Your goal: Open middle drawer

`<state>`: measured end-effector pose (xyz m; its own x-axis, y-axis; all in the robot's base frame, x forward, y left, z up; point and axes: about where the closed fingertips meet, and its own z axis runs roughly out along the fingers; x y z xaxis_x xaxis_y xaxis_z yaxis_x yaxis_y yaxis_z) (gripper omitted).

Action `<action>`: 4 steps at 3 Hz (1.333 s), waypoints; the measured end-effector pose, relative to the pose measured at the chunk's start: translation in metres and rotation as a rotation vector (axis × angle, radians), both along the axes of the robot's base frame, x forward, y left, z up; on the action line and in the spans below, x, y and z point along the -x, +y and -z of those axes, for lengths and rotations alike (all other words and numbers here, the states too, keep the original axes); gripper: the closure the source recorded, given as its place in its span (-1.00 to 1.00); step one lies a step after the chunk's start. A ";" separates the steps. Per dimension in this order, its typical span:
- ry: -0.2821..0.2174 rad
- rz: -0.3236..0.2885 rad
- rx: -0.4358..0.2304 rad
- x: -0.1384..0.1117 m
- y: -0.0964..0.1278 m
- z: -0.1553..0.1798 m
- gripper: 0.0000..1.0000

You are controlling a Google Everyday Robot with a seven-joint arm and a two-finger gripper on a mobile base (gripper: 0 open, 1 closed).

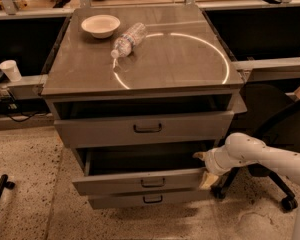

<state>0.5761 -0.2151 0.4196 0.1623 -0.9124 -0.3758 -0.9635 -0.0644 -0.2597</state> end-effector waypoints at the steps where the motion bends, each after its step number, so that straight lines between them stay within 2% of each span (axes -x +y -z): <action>1: 0.000 0.000 0.000 0.000 0.000 0.000 -1.00; 2: 0.045 -0.017 0.044 0.018 0.015 0.003 -0.93; 3: 0.086 -0.047 0.081 0.041 0.028 0.002 -0.47; 4: 0.110 -0.052 0.103 0.072 0.036 0.001 -0.69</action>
Offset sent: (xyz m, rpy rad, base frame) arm -0.0282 0.0233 -0.0072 -0.0802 0.0806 0.0119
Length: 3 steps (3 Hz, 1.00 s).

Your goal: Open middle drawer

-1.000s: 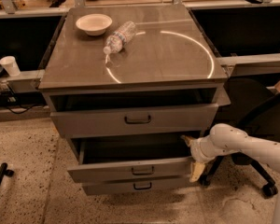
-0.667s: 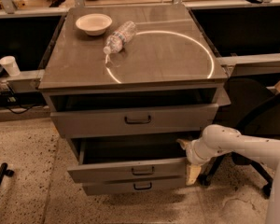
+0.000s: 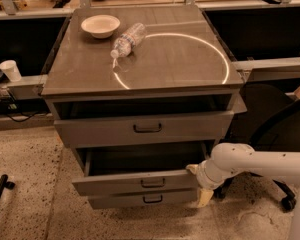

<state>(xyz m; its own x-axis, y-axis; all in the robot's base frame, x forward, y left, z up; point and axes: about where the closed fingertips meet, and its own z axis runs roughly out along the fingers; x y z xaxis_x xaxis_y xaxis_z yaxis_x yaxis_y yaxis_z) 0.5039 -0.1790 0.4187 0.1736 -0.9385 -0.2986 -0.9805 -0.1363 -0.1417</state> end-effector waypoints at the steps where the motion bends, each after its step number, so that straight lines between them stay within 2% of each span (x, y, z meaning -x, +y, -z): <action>1: 0.000 0.000 0.000 0.000 0.000 0.000 -1.00; 2: 0.000 0.000 0.000 0.000 0.000 0.000 -1.00; 3: 0.017 -0.008 0.000 0.006 0.001 0.001 -0.71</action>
Offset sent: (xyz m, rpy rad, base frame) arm -0.0002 0.0000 -0.0001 0.0000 0.0003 0.0002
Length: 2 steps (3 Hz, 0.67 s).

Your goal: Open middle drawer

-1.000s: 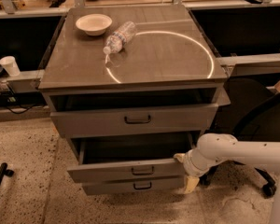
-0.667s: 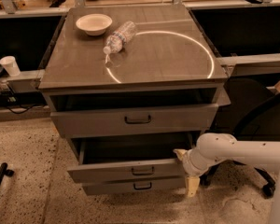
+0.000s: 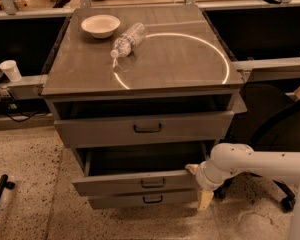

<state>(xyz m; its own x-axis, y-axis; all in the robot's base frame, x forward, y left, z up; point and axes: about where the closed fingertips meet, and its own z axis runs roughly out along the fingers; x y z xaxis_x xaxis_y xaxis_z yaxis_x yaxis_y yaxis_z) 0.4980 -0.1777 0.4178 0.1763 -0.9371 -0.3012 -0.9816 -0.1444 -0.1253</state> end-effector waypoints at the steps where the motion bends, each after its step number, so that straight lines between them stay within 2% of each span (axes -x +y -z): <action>1: 0.021 -0.016 0.008 0.013 0.000 -0.001 -0.25; 2: 0.032 -0.005 0.014 0.025 -0.006 -0.003 0.22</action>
Offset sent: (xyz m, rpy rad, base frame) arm -0.0413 -0.0180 0.0080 -0.0242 0.0402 -0.0160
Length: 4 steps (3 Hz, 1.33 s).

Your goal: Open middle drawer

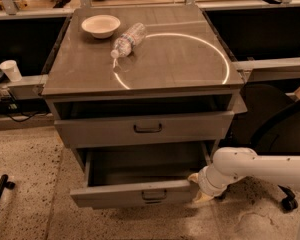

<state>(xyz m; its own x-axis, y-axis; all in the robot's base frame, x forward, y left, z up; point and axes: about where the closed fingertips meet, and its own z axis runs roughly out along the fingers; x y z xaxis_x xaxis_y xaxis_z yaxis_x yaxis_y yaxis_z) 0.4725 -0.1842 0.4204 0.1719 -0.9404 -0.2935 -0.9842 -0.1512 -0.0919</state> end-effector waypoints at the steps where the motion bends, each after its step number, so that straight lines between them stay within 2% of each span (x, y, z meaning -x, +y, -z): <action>1: -0.005 0.022 -0.003 0.008 -0.006 -0.006 0.68; 2: -0.011 0.030 -0.001 0.011 -0.007 -0.010 0.81; 3: -0.019 0.030 0.000 0.013 -0.008 -0.013 0.50; 4: -0.019 0.030 0.000 0.013 -0.008 -0.013 0.02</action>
Offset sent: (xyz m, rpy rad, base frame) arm -0.0155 -0.0155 0.0301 -0.0108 -0.0413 -0.0502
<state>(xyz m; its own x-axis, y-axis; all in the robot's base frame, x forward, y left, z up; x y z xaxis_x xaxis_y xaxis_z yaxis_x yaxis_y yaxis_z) 0.4598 -0.1926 0.4334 0.1488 -0.9454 -0.2900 -0.9864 -0.1214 -0.1104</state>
